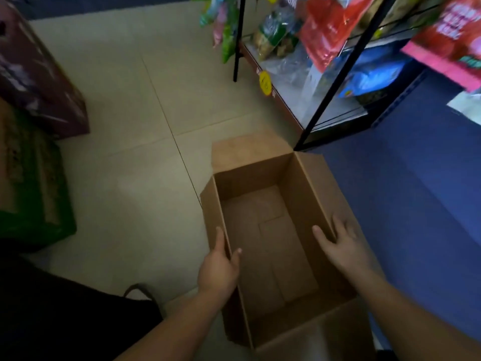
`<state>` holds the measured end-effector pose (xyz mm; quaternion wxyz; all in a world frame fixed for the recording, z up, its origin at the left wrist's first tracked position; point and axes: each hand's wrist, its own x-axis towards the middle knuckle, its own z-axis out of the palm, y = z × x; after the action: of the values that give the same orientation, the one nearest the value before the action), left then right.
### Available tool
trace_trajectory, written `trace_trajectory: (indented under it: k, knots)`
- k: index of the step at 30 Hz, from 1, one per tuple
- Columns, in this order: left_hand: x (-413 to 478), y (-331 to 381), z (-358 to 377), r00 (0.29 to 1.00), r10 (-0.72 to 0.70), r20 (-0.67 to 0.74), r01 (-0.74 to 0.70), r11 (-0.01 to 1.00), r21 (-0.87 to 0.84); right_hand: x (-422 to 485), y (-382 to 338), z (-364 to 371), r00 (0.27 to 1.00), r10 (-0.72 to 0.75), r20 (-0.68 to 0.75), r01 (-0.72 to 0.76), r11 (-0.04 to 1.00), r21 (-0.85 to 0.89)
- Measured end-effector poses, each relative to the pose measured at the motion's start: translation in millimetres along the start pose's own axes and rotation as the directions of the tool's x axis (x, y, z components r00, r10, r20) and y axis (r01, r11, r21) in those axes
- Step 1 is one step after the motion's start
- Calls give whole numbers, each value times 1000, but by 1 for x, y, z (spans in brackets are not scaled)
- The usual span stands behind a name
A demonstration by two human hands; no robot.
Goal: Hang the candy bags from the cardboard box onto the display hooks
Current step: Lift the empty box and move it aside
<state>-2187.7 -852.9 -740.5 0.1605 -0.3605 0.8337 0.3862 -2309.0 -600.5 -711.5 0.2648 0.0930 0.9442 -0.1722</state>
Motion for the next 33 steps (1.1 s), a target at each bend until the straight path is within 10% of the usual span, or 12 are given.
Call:
trace_trajectory:
  k: [12,33]
  knots:
    - [5,55,-83,999,33,-32,-36,997,-74,-5,-44,-62,987,-47,152,0,955,297]
    - [-156,210,-585,942,-304,-140,206,857,-473,-233,-487,-385,942,-315,117,272,920,281]
